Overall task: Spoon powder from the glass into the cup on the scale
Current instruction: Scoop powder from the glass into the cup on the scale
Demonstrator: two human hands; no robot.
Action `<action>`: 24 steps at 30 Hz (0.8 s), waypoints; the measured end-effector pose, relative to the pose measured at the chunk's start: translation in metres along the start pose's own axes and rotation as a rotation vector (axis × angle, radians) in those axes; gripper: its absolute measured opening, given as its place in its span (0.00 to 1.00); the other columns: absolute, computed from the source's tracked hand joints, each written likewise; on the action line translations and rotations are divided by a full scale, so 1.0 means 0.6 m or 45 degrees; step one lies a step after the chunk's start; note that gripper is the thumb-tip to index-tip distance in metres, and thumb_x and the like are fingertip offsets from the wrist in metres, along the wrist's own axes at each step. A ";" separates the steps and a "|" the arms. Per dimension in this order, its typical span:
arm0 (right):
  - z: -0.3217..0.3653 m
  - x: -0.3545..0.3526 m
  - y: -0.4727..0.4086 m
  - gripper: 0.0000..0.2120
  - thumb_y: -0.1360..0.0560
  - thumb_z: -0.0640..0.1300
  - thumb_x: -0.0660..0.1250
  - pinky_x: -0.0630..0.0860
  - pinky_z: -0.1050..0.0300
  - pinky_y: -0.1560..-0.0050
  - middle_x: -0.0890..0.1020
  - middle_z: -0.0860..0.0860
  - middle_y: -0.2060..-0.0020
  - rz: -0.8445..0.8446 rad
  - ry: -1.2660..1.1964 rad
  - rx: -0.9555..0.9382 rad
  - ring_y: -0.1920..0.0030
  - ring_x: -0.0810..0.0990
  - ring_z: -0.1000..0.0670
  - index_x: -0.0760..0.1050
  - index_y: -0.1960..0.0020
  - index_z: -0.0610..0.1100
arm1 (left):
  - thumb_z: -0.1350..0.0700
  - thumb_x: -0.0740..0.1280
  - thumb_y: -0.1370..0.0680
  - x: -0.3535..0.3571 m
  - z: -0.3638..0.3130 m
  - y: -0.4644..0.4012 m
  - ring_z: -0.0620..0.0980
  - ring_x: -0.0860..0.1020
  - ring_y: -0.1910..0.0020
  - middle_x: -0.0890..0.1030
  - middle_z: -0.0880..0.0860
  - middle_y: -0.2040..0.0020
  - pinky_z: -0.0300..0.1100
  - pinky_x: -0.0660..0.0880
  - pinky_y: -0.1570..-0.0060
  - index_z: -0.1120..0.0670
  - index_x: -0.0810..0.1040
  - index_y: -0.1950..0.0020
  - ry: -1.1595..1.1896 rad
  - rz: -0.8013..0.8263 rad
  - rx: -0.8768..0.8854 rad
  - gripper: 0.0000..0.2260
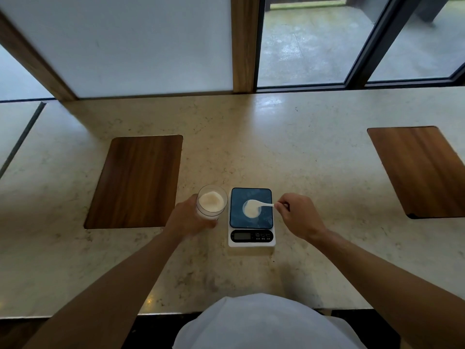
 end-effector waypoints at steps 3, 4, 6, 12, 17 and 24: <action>0.004 -0.002 -0.001 0.09 0.22 0.41 0.67 0.73 0.55 0.67 0.78 0.49 0.68 -0.006 0.024 -0.042 0.68 0.74 0.51 0.78 0.60 0.41 | 0.43 0.80 0.39 0.002 -0.002 0.000 0.52 0.80 0.43 0.83 0.49 0.42 0.51 0.77 0.42 0.48 0.74 0.33 0.014 0.003 -0.005 0.37; 0.005 -0.002 -0.001 0.09 0.22 0.41 0.67 0.72 0.55 0.66 0.78 0.49 0.67 -0.009 0.033 -0.060 0.68 0.74 0.51 0.78 0.60 0.41 | 0.43 0.80 0.39 0.002 -0.003 0.000 0.52 0.80 0.43 0.83 0.49 0.42 0.52 0.77 0.42 0.49 0.74 0.33 0.015 0.000 0.002 0.37; 0.008 -0.004 0.000 0.08 0.22 0.41 0.66 0.70 0.56 0.66 0.77 0.50 0.66 -0.007 0.058 -0.101 0.67 0.73 0.51 0.78 0.59 0.41 | 0.44 0.80 0.38 0.002 -0.006 0.000 0.52 0.80 0.42 0.82 0.50 0.41 0.52 0.77 0.41 0.49 0.74 0.32 0.012 -0.006 0.016 0.36; 0.023 -0.015 0.012 0.08 0.21 0.40 0.65 0.75 0.53 0.67 0.79 0.47 0.63 -0.013 0.126 -0.291 0.67 0.74 0.48 0.78 0.56 0.38 | 0.45 0.80 0.37 0.003 -0.015 0.002 0.54 0.80 0.42 0.82 0.51 0.40 0.52 0.76 0.41 0.51 0.74 0.32 0.006 -0.004 0.015 0.36; 0.022 -0.022 0.022 0.07 0.21 0.38 0.66 0.76 0.50 0.68 0.80 0.44 0.63 -0.025 0.175 -0.385 0.67 0.74 0.47 0.79 0.56 0.36 | 0.45 0.81 0.36 0.005 -0.024 0.002 0.52 0.80 0.42 0.82 0.51 0.39 0.51 0.76 0.41 0.50 0.73 0.31 0.009 0.002 0.034 0.36; 0.004 -0.030 0.019 0.06 0.23 0.41 0.69 0.68 0.62 0.69 0.77 0.51 0.67 -0.179 -0.008 -0.143 0.70 0.73 0.52 0.79 0.58 0.41 | 0.45 0.81 0.37 0.008 -0.031 0.001 0.52 0.80 0.42 0.82 0.50 0.40 0.49 0.76 0.41 0.50 0.73 0.32 0.009 -0.001 0.035 0.36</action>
Point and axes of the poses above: each hand's wrist, its own y-axis away from the middle knuckle, its own x-axis out of the palm, z = x × y, the point moved 5 cm from there along -y, towards the middle knuckle
